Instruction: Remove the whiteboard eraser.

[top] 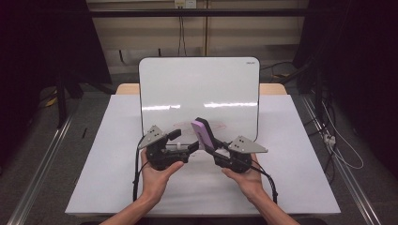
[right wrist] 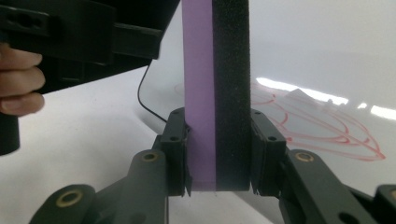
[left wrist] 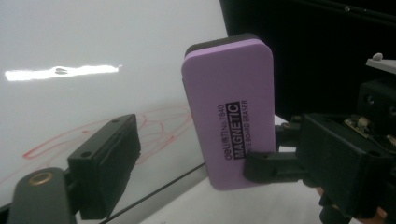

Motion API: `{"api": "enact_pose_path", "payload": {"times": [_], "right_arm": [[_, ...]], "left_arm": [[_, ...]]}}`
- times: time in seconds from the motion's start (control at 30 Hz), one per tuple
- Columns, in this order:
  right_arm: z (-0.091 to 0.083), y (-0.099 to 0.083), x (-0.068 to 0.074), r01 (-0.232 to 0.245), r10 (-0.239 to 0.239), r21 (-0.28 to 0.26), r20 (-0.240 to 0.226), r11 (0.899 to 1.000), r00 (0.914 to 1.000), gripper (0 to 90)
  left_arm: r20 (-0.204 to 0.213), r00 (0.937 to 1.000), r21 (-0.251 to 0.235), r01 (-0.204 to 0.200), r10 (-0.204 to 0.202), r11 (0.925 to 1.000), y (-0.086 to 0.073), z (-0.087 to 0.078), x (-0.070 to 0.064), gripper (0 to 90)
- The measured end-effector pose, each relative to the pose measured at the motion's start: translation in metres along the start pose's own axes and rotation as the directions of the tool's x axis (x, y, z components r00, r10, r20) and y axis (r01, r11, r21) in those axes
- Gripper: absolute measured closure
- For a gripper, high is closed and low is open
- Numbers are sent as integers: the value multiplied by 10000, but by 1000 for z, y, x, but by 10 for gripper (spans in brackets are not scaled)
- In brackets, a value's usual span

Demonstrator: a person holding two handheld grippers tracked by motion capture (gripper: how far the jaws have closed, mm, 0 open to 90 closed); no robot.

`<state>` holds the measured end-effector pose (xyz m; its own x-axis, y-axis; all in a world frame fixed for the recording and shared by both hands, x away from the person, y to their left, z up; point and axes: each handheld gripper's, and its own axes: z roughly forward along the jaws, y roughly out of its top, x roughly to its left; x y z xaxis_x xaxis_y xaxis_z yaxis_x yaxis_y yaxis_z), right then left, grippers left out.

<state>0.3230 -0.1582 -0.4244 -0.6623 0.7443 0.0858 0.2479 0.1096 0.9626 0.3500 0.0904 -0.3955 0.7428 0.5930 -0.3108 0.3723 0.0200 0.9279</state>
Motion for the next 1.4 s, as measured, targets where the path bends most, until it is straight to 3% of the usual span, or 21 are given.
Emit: {"api": "enact_pose_path", "payload": {"times": [0.13, 0.2, 0.37, 0.57, 0.67, 0.9, 1.0, 1.1, 1.4], "right_arm": [[2, -1, 1, -268, 266, -138, -151, 9995, 9995, 643], [2, -1, 2, -237, 235, -133, -151, 9996, 9996, 643], [3, -2, 3, -287, 284, -127, -241, 9995, 9993, 643], [5, -3, 5, -235, 233, -72, -289, 9997, 9993, 643], [6, -4, 5, -255, 252, -73, -341, 9996, 9991, 643], [6, -5, 6, -429, 423, -163, -324, 9989, 9986, 643], [7, -5, 6, -506, 502, -130, -308, 9986, 9983, 643], [9, -6, 7, -605, 601, -137, -284, 9981, 9978, 642], [10, -7, 7, -917, 912, -100, -452, 9957, 9948, 635]], "left_arm": [[132, 9997, -380, 217, -212, 9990, -2, 4, -2, 208], [185, 9998, -485, 113, -105, 9988, -2, 8, -3, 230], [221, 9993, -544, 328, -317, 9980, -3, 11, -2, 274], [539, 9967, -453, 634, -609, 9970, -4, 15, 1, 352], [620, 9938, -475, 950, -920, 9943, -5, 18, 4, 386], [594, 9931, -623, 1052, -1016, 9925, -7, 18, 3, 394], [563, 9887, -681, 1427, -1390, 9874, -11, 19, 3, 396], [462, 9880, -801, 1510, -1476, 9853, -14, 21, 2, 401], [400, 9892, -658, 1433, -1409, 9875, -12, 20, 1, 410]]}}
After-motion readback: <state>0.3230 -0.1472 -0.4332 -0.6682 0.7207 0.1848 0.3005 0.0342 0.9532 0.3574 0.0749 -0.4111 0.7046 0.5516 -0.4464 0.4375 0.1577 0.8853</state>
